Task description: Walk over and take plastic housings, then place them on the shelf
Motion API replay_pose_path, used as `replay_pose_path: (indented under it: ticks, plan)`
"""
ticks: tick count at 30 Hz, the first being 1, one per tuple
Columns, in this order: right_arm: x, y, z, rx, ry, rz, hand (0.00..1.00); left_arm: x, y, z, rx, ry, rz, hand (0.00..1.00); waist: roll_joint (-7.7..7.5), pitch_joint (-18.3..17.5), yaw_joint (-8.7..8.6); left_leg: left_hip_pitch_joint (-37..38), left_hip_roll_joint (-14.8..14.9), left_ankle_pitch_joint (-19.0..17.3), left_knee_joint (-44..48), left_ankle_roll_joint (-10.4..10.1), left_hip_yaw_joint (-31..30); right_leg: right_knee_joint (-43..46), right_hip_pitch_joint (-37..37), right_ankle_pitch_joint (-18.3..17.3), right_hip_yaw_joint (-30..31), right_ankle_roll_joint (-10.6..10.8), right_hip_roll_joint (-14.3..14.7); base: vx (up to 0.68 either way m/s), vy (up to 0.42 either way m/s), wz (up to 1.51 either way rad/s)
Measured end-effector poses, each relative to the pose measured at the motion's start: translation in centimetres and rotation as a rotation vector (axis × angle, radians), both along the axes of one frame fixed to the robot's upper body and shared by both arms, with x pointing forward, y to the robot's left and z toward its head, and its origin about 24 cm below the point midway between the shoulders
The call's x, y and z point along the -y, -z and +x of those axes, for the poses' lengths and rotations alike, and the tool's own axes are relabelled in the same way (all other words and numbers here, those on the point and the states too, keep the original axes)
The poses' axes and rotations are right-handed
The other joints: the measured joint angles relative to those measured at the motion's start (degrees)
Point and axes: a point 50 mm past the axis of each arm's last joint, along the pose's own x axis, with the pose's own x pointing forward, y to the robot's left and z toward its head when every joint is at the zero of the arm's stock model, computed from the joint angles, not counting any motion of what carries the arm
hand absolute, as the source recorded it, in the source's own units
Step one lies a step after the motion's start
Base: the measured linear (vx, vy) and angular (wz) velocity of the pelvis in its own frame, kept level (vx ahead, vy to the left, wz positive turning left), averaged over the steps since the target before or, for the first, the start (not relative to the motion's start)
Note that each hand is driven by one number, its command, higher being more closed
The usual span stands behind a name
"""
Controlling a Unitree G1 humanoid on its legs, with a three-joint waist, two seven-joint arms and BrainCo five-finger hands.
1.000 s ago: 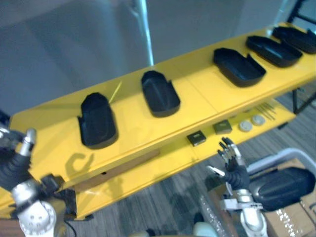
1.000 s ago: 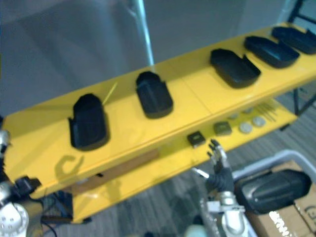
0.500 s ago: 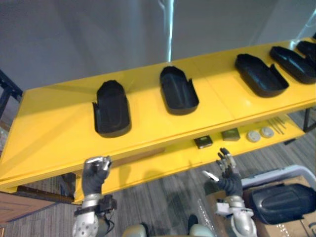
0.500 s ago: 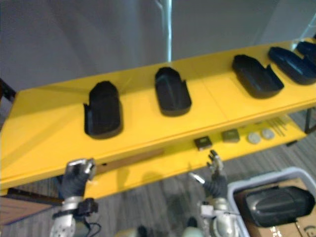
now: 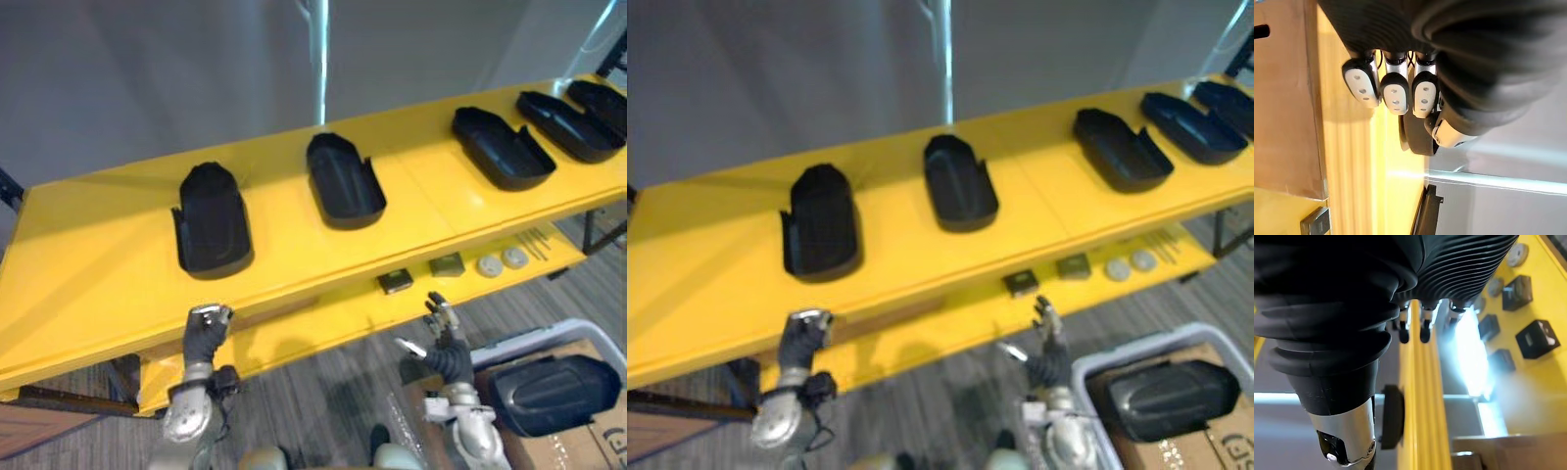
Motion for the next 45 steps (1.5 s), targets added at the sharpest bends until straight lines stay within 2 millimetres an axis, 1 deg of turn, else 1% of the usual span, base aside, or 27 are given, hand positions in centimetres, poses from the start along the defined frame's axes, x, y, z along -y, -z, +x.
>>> replay_pose_path:
  ticks: [6, 11, 16, 18, 22, 28, 33, 36, 39, 42, 45]
  plan:
    - [-0.1, -0.2, 0.3, 0.010, -0.027, -0.004, 0.00, -0.1, -0.5, 0.7, 0.034, -0.028, 0.008, 1.00, -0.14, -0.1, -0.17, -0.1, 0.1, -0.4, 0.8, 0.0, 0.4, 0.0, 0.0, 0.1, 0.3, 0.2, 0.0, -0.02, 0.012, -0.04]
    - [-0.2, -0.4, 0.6, 0.021, -0.050, -0.009, 0.00, -0.5, -0.1, 0.8, 0.016, -0.053, 0.012, 1.00, -0.24, -0.1, -0.46, 0.0, 0.2, -0.4, 0.9, 0.0, 1.1, 0.0, -0.4, 0.4, 1.4, 0.2, 0.2, -0.01, 0.007, -0.07]
    - [-0.2, -0.5, 0.6, 0.023, -0.067, -0.013, 0.00, -0.6, -0.2, 1.3, 0.025, -0.065, 0.014, 1.00, -0.36, -0.2, -0.92, -0.1, 0.3, -0.4, 1.0, 0.0, 1.5, 0.0, -0.8, 0.6, 1.7, 0.1, 0.3, -0.01, 0.005, -0.06]
    - [-0.1, -0.5, 0.7, 0.025, -0.069, -0.015, 0.00, -0.7, 0.2, 1.8, 0.013, -0.076, 0.018, 1.00, -0.37, -0.2, -1.20, -0.1, 0.3, -0.4, 1.2, 0.0, 1.7, 0.0, -0.8, 0.7, 1.9, 0.2, 0.3, -0.01, 0.004, -0.02]
    - [0.0, -0.5, 0.7, 0.025, -0.081, -0.024, 0.00, -1.0, 0.6, 2.2, 0.007, -0.102, 0.022, 1.00, -0.45, -0.3, -1.27, 0.0, 0.4, -0.4, 1.2, 0.0, 2.3, 0.0, -1.0, 1.0, 2.6, 0.2, 0.4, -0.02, 0.013, -0.09]
    - [0.1, -0.6, 0.8, 0.026, -0.099, -0.032, 0.00, -1.3, 1.0, 3.2, 0.010, -0.156, 0.029, 1.00, -0.96, -0.6, -1.48, 0.0, 0.7, -0.4, 1.4, 0.0, 3.5, 0.0, -1.6, 1.5, 4.0, 0.0, 0.7, -0.03, 0.009, -0.10]
    - [0.2, -0.8, 1.0, 0.034, -0.109, -0.040, 0.00, -1.7, 1.7, 3.9, -0.009, -0.195, 0.074, 1.00, -0.73, -0.8, -1.49, 0.2, 1.4, -0.6, 1.5, -0.4, 4.6, 0.1, -2.0, 2.0, 5.0, -0.4, 1.3, -0.05, -0.004, -0.10]
    - [0.2, -0.8, 1.0, 0.034, -0.111, -0.041, 0.00, -2.1, 2.0, 4.4, -0.019, -0.233, 0.079, 1.00, -0.56, -0.9, -2.05, 0.5, 1.9, -0.5, 1.5, -0.4, 5.5, 0.1, -2.0, 1.8, 5.0, -1.0, 1.6, -0.06, -0.019, -0.04]
    - [0.4, -0.8, 1.0, 0.030, -0.114, -0.053, 0.00, -2.6, 2.4, 4.3, -0.037, -0.273, 0.085, 1.00, -0.31, -1.0, -2.86, 0.9, 2.3, -0.3, 1.3, -0.7, 6.8, 0.1, -2.2, 1.8, 5.5, -1.0, 1.7, -0.05, -0.002, -0.08]
    - [0.8, -0.8, 1.0, 0.031, -0.101, -0.062, 0.00, -2.7, 2.5, 4.2, -0.039, -0.286, 0.086, 1.00, -0.25, -1.0, -2.80, 0.8, 2.3, -0.3, 1.3, -0.7, 7.5, 0.1, -2.7, 2.0, 6.2, -1.1, 1.7, -0.02, 0.031, -0.12]
    - [0.9, -0.8, 1.0, 0.031, -0.099, -0.062, 0.00, -2.7, 2.4, 4.1, -0.028, -0.308, 0.082, 1.00, -0.45, -0.9, -2.82, 0.9, 2.3, -0.1, 1.4, -0.9, 7.5, 0.1, -2.7, 2.0, 6.2, -1.1, 1.7, 0.00, 0.040, -0.02]
